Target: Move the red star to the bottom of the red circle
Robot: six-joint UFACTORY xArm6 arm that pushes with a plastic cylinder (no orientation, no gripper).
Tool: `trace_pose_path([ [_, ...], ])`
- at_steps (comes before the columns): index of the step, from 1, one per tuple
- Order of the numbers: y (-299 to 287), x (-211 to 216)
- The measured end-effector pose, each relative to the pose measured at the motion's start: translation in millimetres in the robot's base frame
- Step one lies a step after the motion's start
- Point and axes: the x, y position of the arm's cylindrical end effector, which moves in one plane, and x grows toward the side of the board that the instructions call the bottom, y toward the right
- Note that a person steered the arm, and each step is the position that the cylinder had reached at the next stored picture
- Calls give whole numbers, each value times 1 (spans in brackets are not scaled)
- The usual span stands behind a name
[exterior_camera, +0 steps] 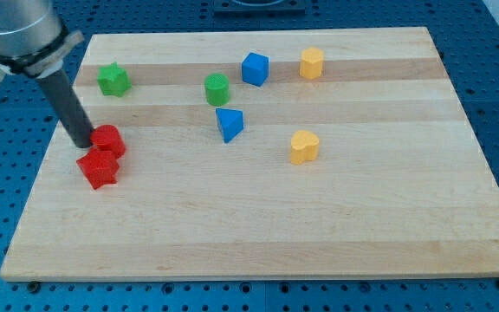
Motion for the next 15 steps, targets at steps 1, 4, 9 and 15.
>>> trace_pose_path([
  [1, 10, 0],
  [4, -13, 90],
  [9, -33, 86],
  [15, 53, 89],
])
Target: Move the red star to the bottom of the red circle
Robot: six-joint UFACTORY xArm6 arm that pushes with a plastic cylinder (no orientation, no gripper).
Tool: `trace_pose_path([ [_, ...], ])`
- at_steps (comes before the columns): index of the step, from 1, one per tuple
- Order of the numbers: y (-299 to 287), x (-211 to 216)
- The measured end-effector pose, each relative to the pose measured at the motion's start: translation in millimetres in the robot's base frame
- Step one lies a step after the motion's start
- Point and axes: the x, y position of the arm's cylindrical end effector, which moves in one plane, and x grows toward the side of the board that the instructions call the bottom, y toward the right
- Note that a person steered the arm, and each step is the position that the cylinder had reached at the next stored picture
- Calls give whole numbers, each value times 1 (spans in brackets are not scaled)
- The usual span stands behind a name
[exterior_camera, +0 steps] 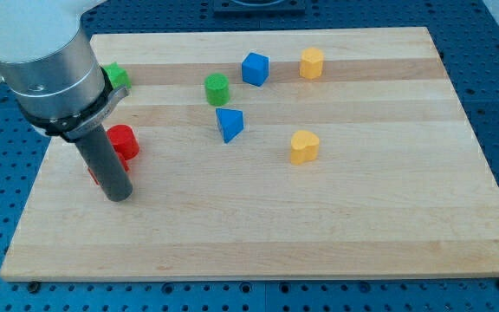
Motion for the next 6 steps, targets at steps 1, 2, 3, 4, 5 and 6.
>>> trace_pose_path([
  [1, -30, 21],
  [2, -68, 12],
  [3, -81, -1],
  [4, -64, -5],
  [5, -48, -11],
  [6, -39, -14],
])
